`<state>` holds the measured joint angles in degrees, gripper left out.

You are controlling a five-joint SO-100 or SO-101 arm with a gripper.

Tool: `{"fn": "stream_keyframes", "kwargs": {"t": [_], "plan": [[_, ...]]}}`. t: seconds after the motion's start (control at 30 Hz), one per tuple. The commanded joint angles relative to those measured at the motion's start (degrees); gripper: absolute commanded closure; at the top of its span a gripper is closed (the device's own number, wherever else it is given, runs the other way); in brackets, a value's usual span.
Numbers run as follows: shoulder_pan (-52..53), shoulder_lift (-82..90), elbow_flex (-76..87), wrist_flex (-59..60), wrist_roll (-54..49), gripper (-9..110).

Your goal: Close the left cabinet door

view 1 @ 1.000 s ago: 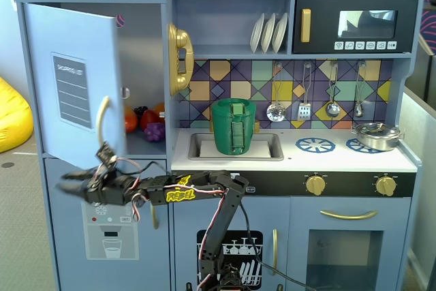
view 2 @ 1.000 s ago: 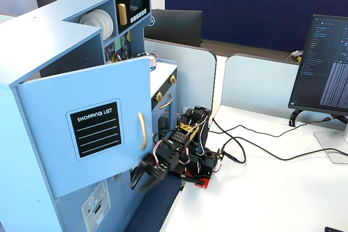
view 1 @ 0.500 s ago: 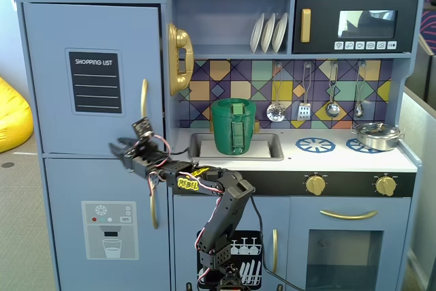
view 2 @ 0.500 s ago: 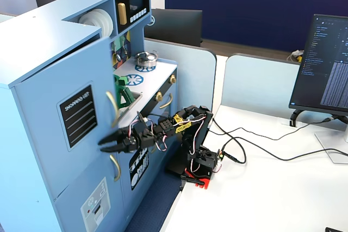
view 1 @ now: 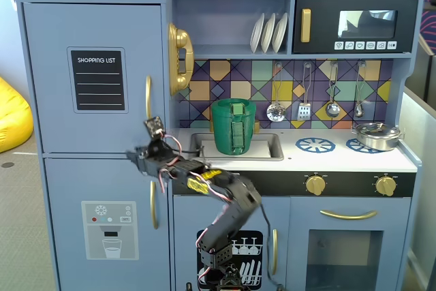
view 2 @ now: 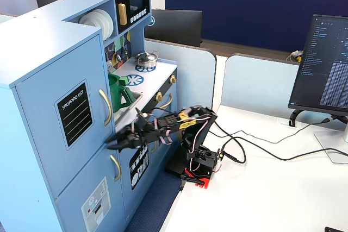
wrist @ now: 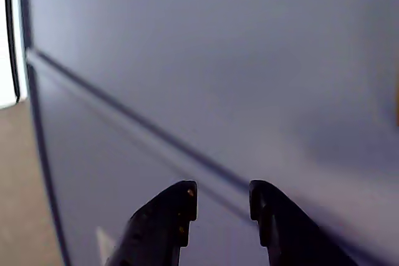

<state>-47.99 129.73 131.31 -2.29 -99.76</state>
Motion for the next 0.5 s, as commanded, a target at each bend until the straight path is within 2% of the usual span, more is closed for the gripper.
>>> {"fn": "stream_keyframes", "kwargs": {"t": [0.0, 0.2, 0.37, 0.47], "plan": [[1.14, 21.09, 11.16, 17.05, 3.43, 101], [17.4, 38.67, 24.61, 51.77, 4.57, 101], [35.33, 38.94, 33.66, 62.31, 1.49, 101], [42.01, 39.64, 35.77, 70.22, 2.64, 101]]}}
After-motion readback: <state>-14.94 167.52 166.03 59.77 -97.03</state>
